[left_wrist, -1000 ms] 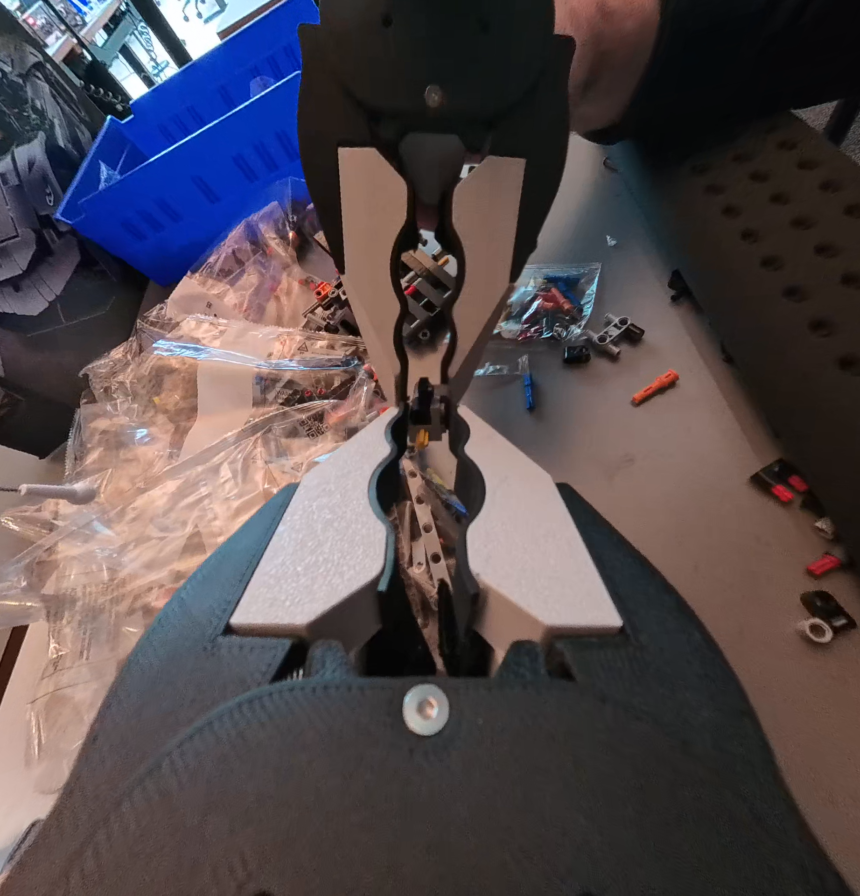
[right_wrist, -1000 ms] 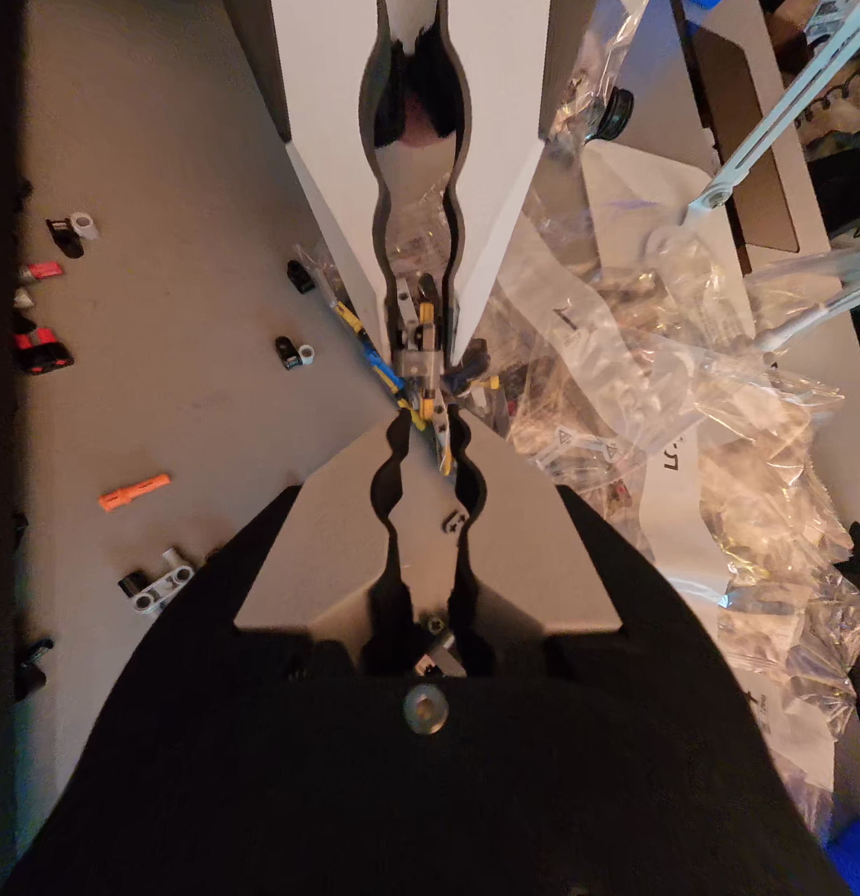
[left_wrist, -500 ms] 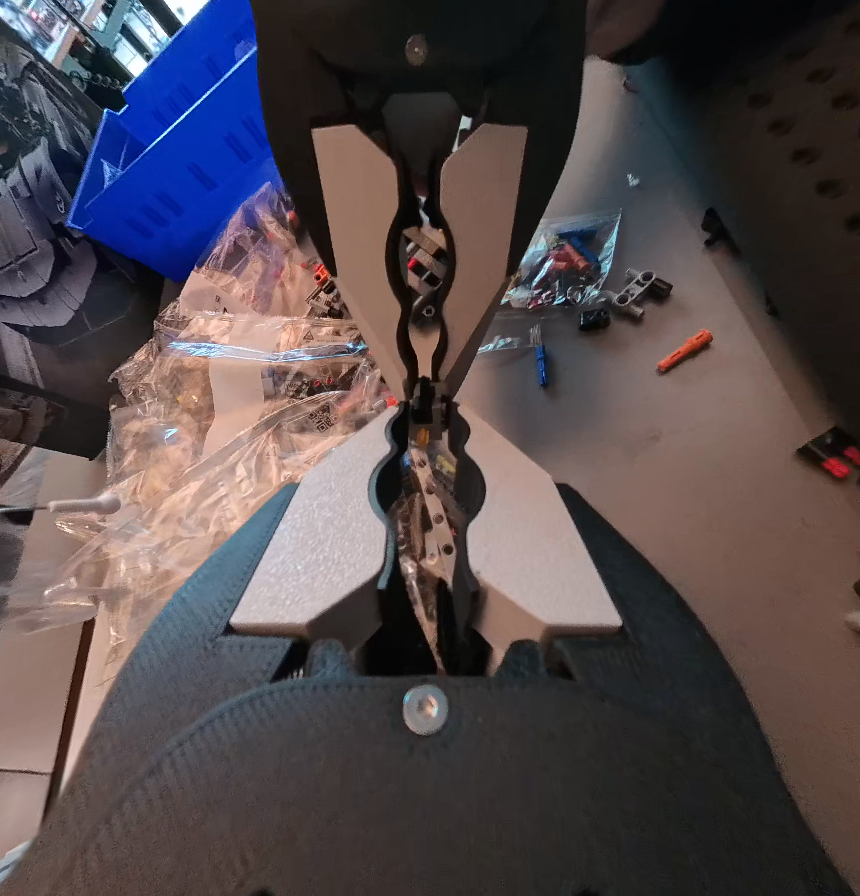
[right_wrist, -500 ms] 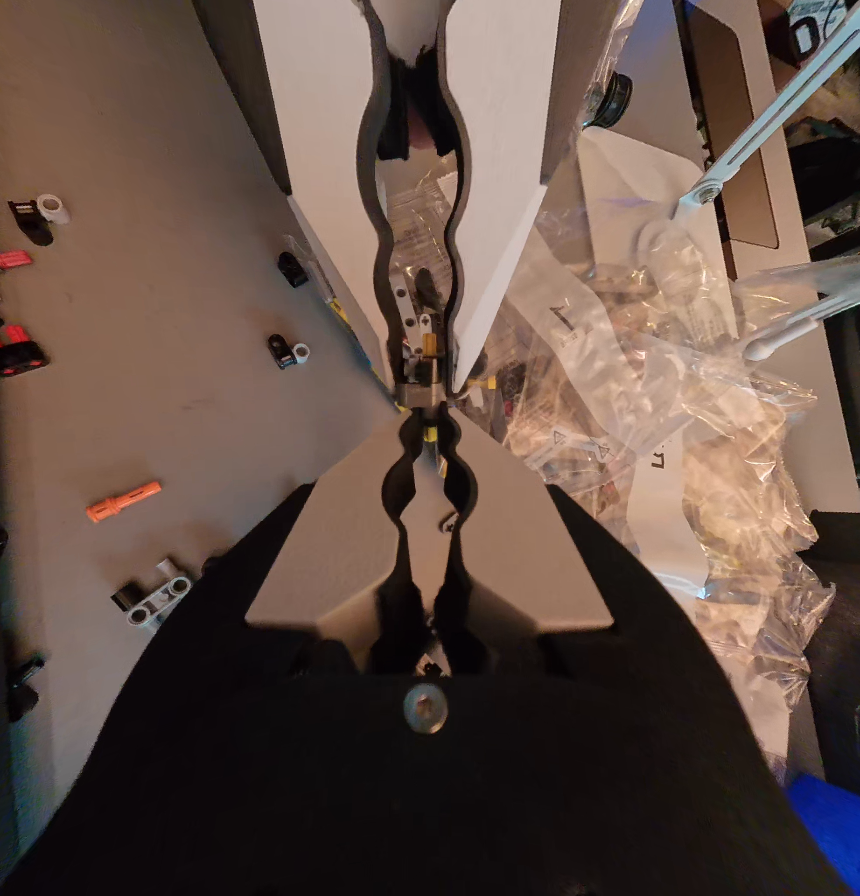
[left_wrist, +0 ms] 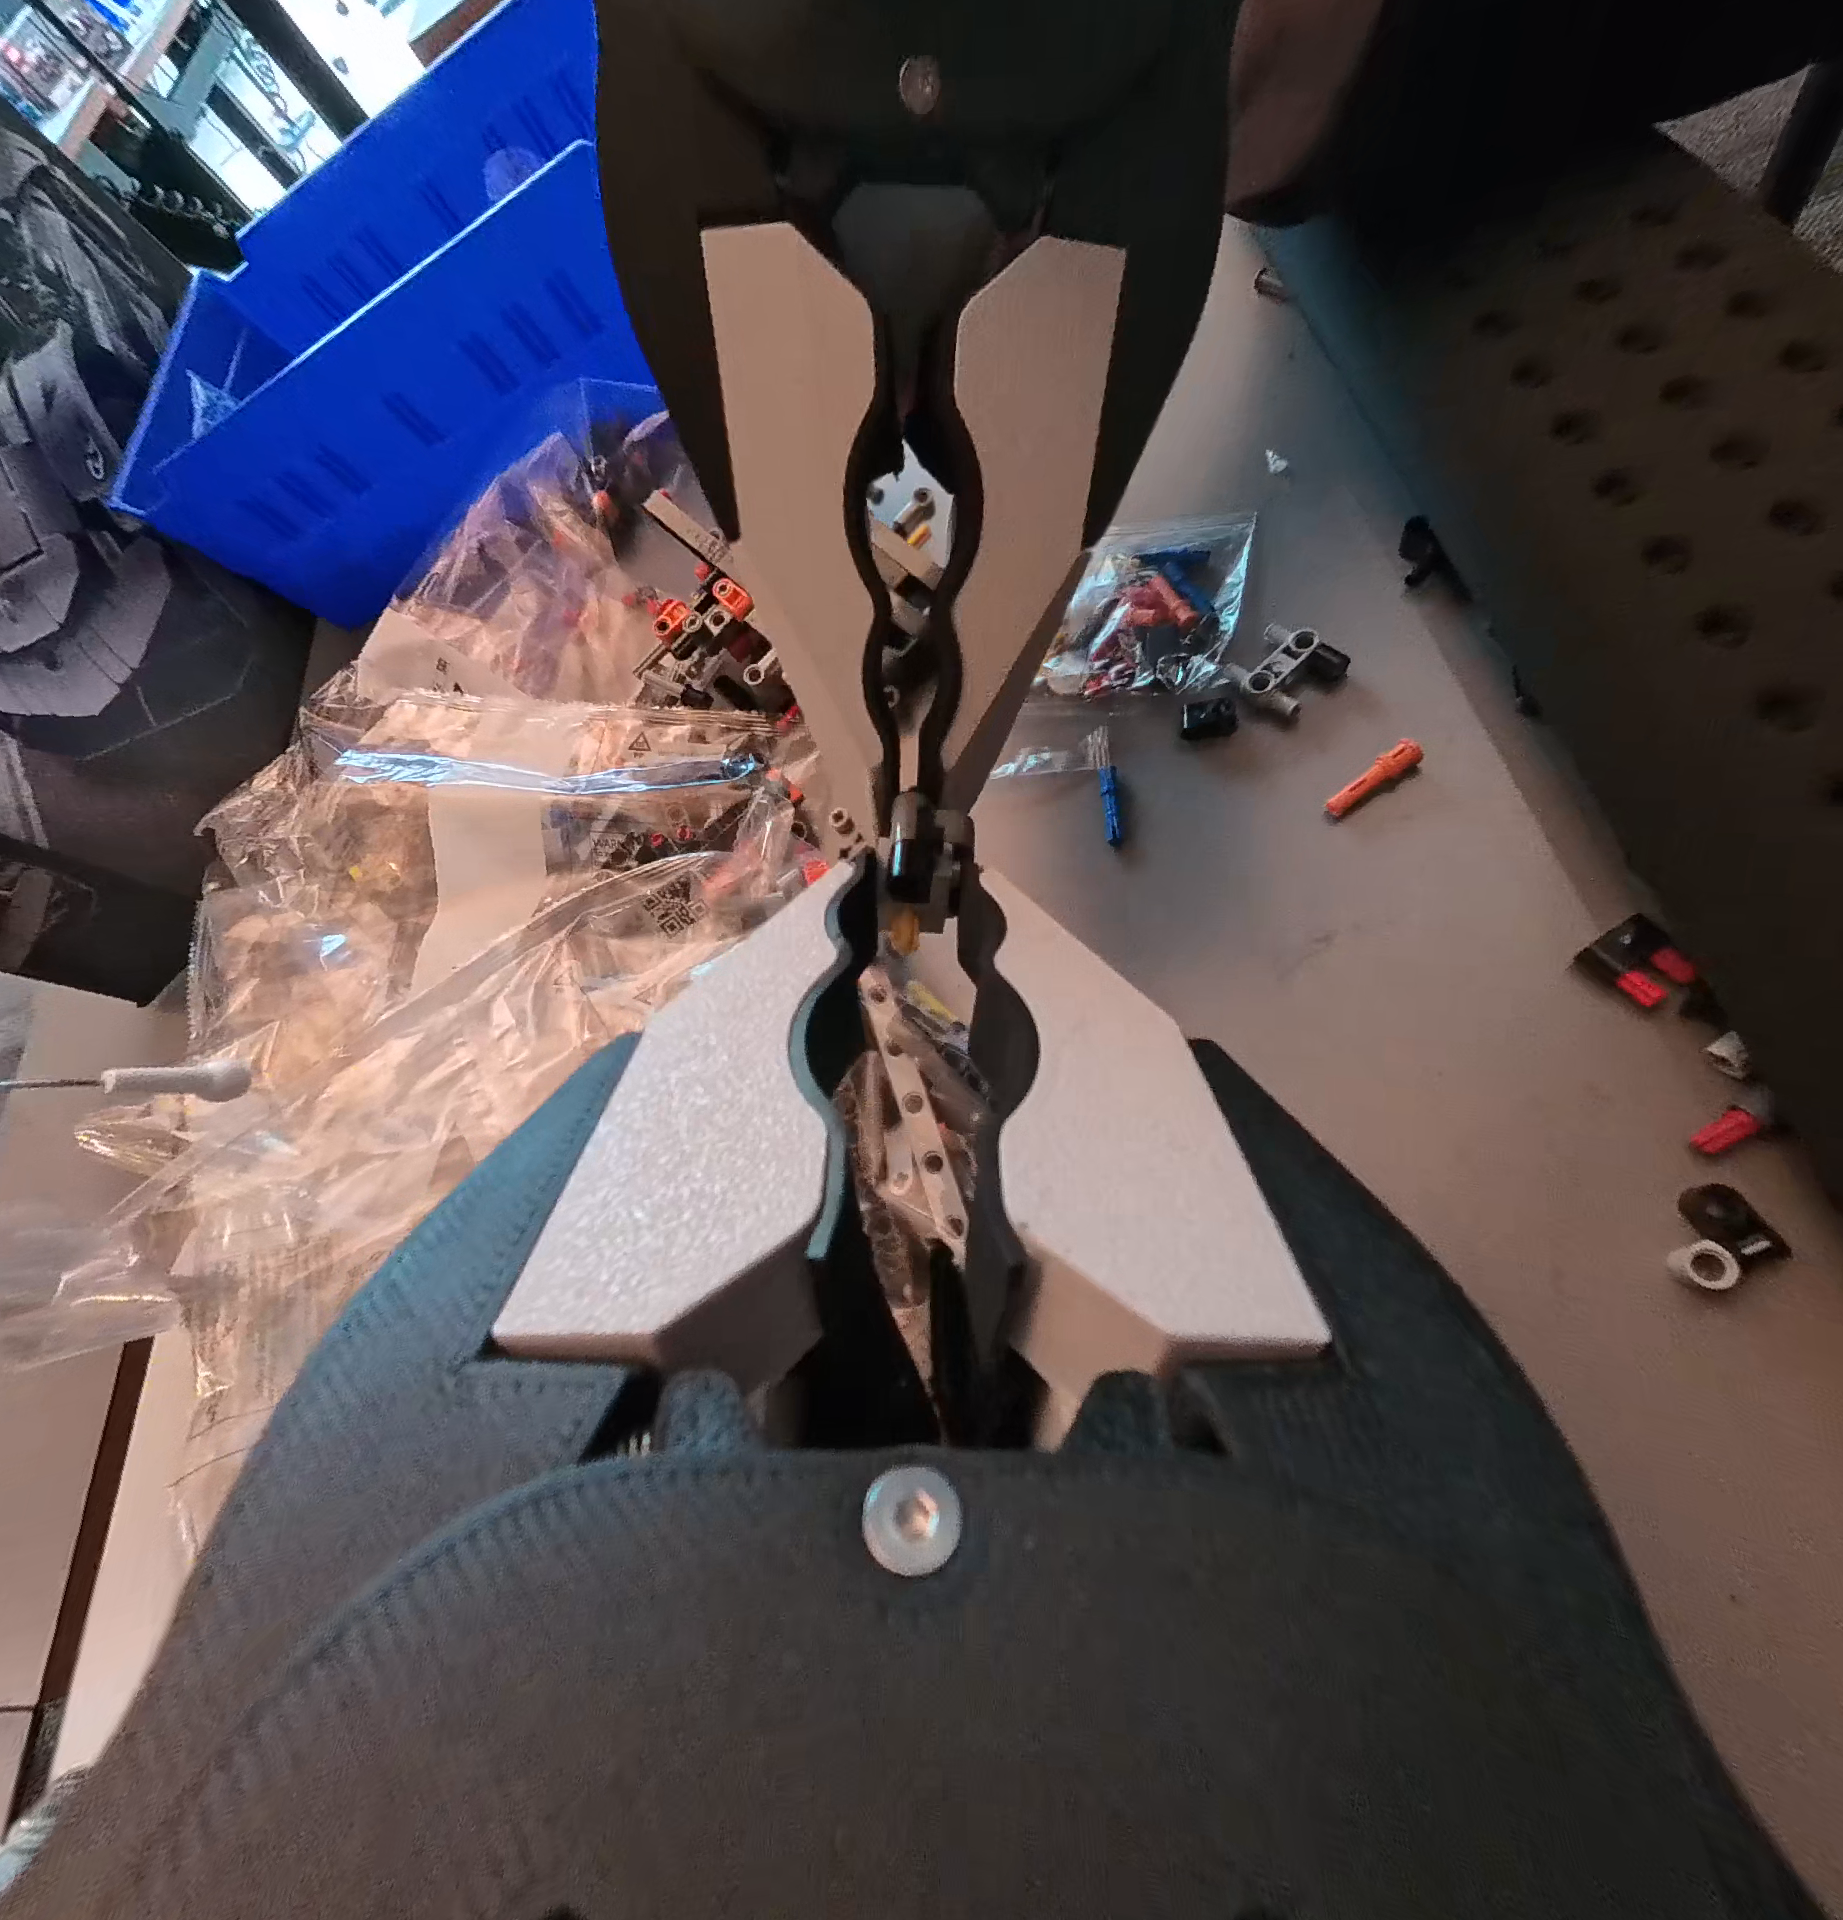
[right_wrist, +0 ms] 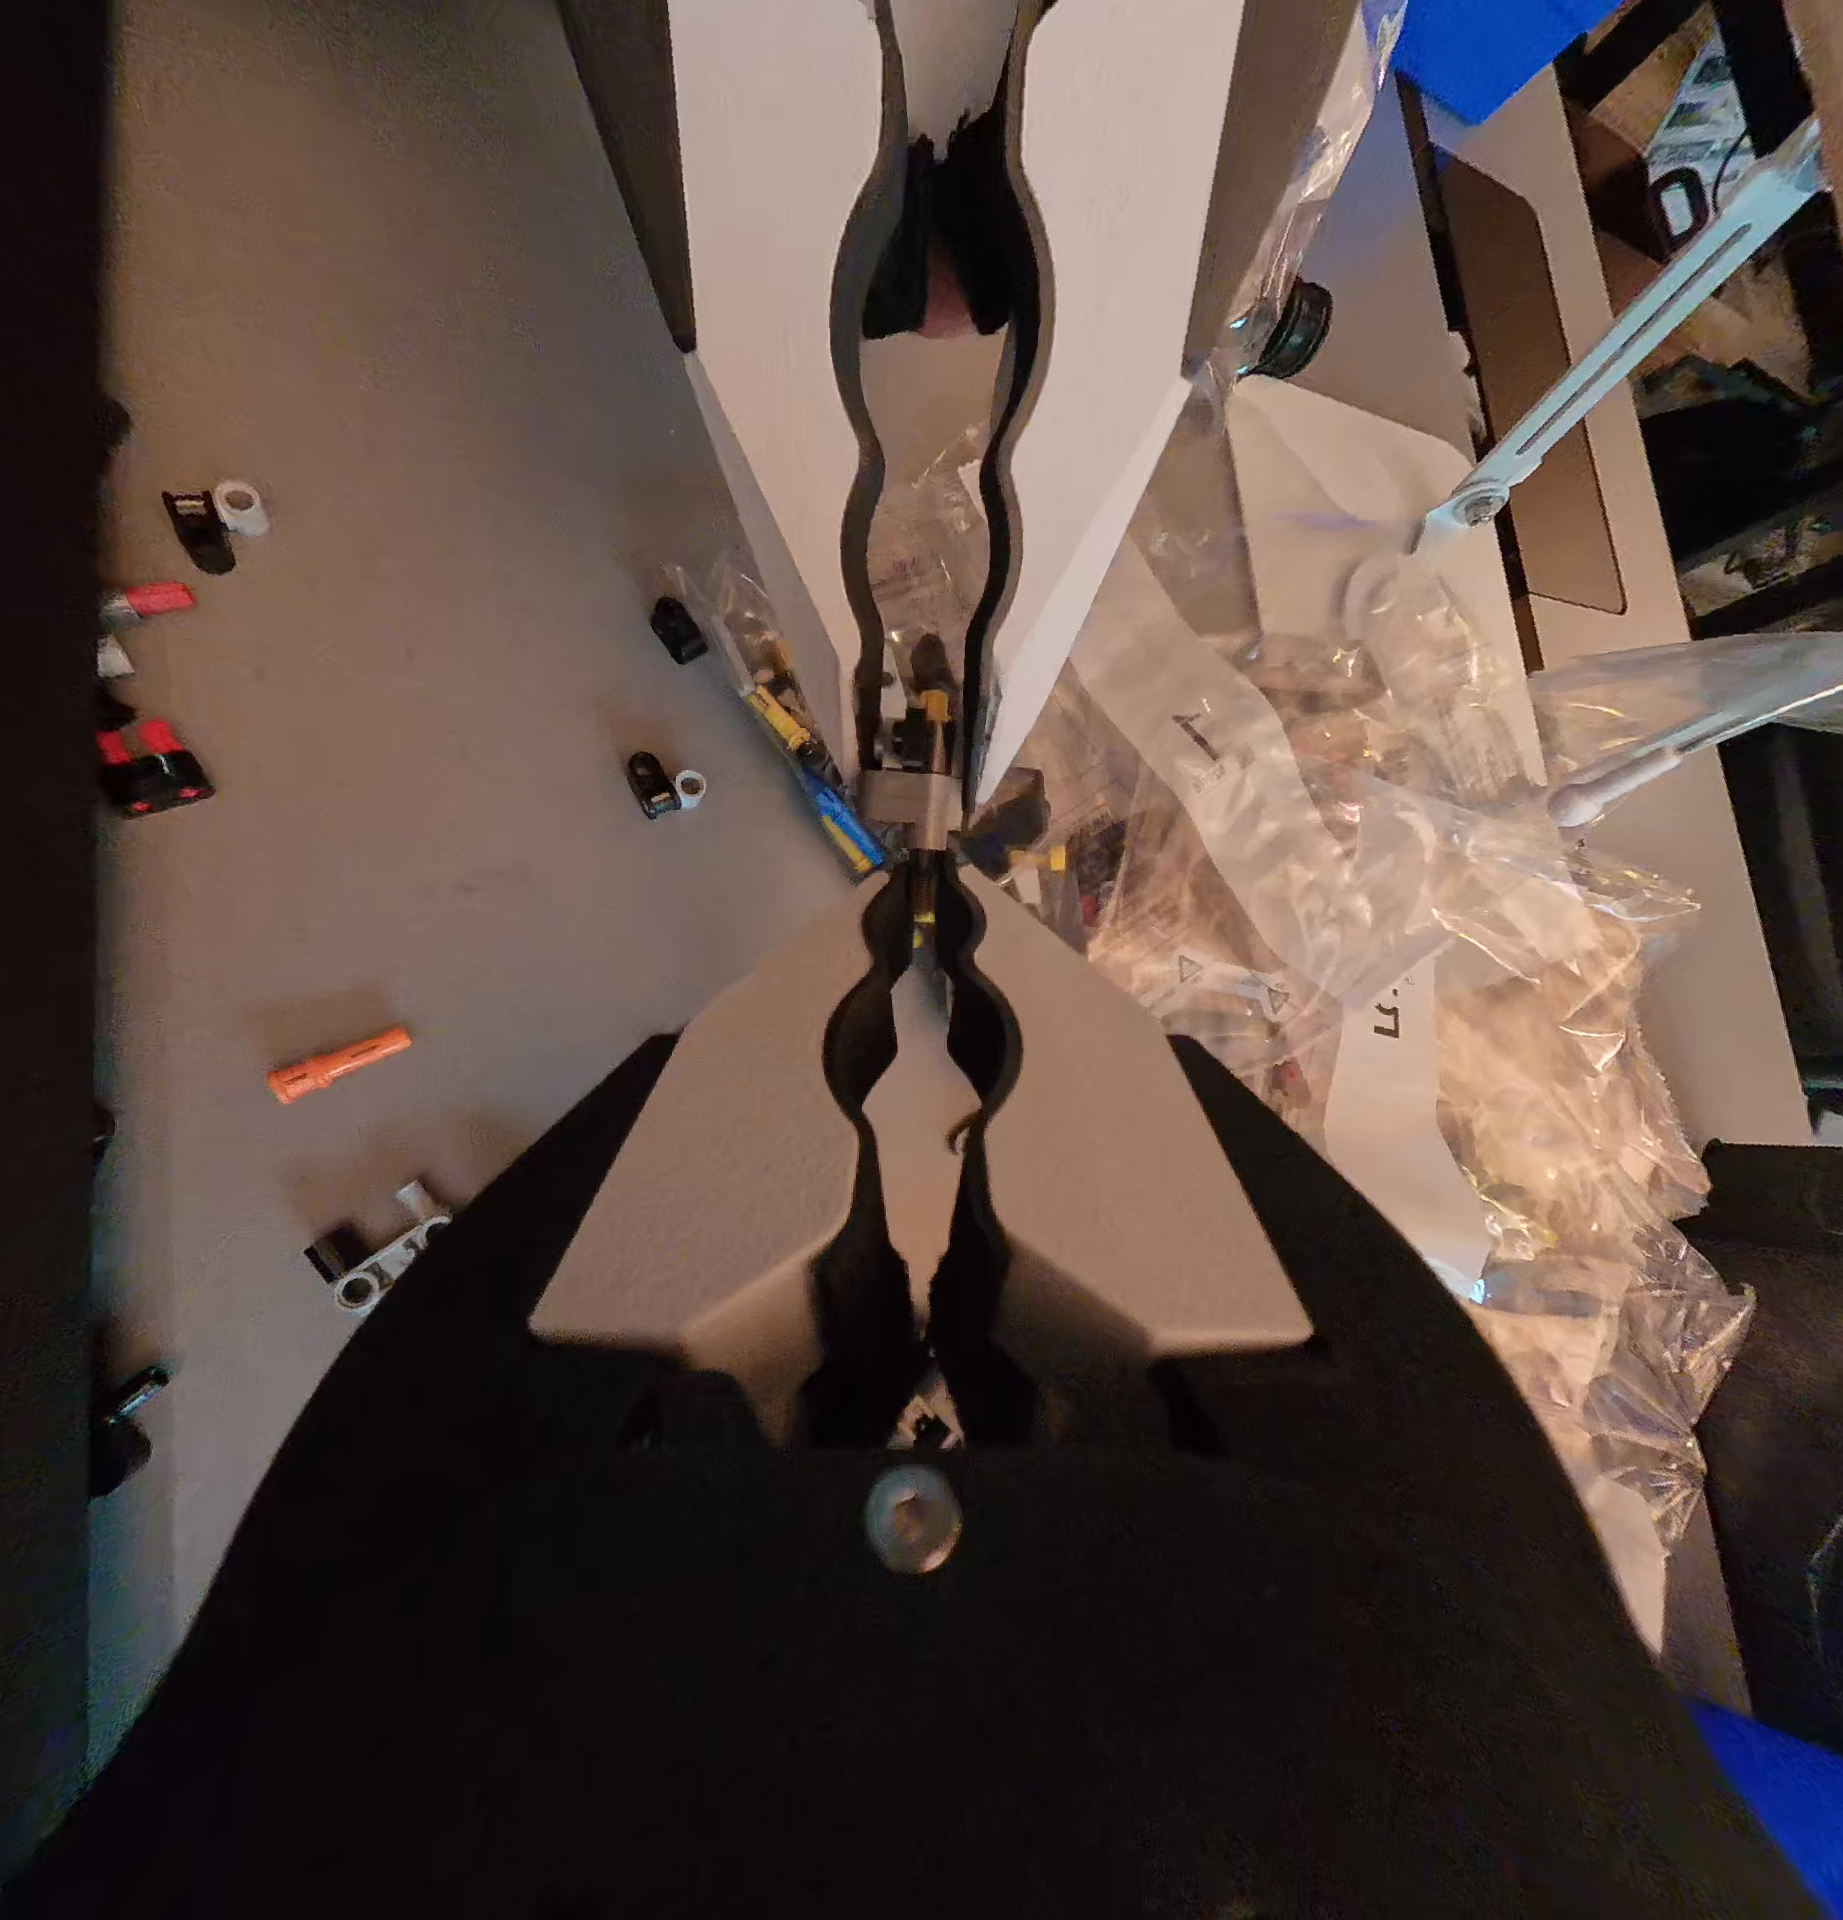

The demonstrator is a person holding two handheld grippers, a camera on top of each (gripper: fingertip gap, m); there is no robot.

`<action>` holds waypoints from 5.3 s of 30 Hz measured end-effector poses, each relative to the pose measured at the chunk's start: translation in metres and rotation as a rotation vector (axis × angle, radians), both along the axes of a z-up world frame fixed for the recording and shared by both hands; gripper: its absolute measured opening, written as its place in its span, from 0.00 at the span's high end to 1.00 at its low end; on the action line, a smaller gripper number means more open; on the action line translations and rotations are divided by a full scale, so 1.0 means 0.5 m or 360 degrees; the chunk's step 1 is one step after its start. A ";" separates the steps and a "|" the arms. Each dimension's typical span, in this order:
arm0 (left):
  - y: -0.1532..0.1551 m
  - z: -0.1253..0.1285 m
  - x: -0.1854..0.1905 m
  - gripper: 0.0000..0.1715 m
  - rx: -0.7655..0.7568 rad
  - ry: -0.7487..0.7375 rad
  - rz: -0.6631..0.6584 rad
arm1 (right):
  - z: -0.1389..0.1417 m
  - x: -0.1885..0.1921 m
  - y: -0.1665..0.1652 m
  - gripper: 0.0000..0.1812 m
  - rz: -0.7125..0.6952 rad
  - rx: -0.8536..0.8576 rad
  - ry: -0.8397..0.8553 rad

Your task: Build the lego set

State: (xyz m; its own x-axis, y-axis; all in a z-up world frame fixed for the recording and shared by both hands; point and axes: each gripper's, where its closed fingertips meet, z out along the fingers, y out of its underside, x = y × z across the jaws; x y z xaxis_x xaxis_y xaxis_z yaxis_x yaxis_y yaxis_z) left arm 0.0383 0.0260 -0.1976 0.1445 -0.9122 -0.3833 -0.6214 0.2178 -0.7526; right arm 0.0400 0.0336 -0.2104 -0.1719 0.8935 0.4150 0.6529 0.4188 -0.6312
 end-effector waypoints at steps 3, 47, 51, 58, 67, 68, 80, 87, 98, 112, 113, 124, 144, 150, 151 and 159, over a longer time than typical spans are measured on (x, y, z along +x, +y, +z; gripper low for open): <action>-0.003 0.005 -0.001 0.92 -0.0011 -0.0015 -0.0009 | 0.006 -0.001 -0.003 0.99 0.0013 -0.0008 0.0018; 0.014 -0.025 -0.003 0.92 0.0129 0.0218 0.0079 | -0.015 0.004 0.012 0.99 -0.0109 0.0023 -0.0089; 0.008 -0.013 -0.002 0.92 0.0058 0.0112 0.0053 | -0.002 0.004 0.004 0.99 -0.0064 -0.0032 -0.0032; -0.001 -0.003 0.000 0.92 -0.0021 0.0021 0.0009 | 0.009 0.008 -0.007 0.99 0.0004 -0.0142 0.0032; -0.011 0.009 -0.001 0.92 -0.0085 -0.0051 -0.0028 | 0.022 0.015 -0.017 0.99 0.0082 -0.0243 0.0098; -0.010 0.011 -0.006 0.92 -0.0083 -0.0050 -0.0015 | 0.016 0.024 -0.005 1.00 0.0051 -0.0218 0.0064; 0.004 0.018 -0.043 0.92 -0.0314 -0.0253 0.0033 | -0.050 0.049 -0.001 1.00 0.0053 -0.0414 -0.0106; 0.000 -0.009 -0.010 0.92 -0.0400 -0.0238 0.0001 | -0.023 0.013 -0.004 0.90 0.0064 -0.0335 0.0051; 0.001 -0.013 0.009 0.91 -0.0456 -0.0291 -0.0004 | -0.009 0.010 0.000 0.99 0.0035 -0.0399 0.0107; 0.013 0.002 0.004 0.93 -0.0293 -0.0293 0.0035 | 0.007 0.018 0.003 0.99 0.0020 -0.0750 0.0206; 0.014 0.003 0.004 0.93 -0.0314 -0.0312 0.0040 | 0.009 0.017 0.005 0.99 0.0018 -0.0708 0.0212; 0.026 -0.014 0.012 0.94 -0.0661 -0.0401 0.0126 | 0.008 0.007 0.030 0.87 0.0006 0.0320 0.0087; 0.000 -0.032 0.006 0.94 -0.1068 -0.0379 0.0106 | -0.027 0.007 0.009 0.93 0.0128 0.0536 -0.0098; 0.027 -0.031 0.006 0.84 -0.0790 -0.0333 0.0189 | -0.026 0.015 0.028 0.94 0.0023 0.0223 -0.0027; 0.033 -0.029 0.005 0.83 -0.0698 -0.0312 0.0202 | -0.023 0.017 0.030 0.94 0.0008 0.0142 -0.0003; 0.040 -0.036 0.023 0.88 -0.0210 -0.0103 0.0179 | -0.022 0.018 0.030 0.93 -0.0001 0.0020 0.0027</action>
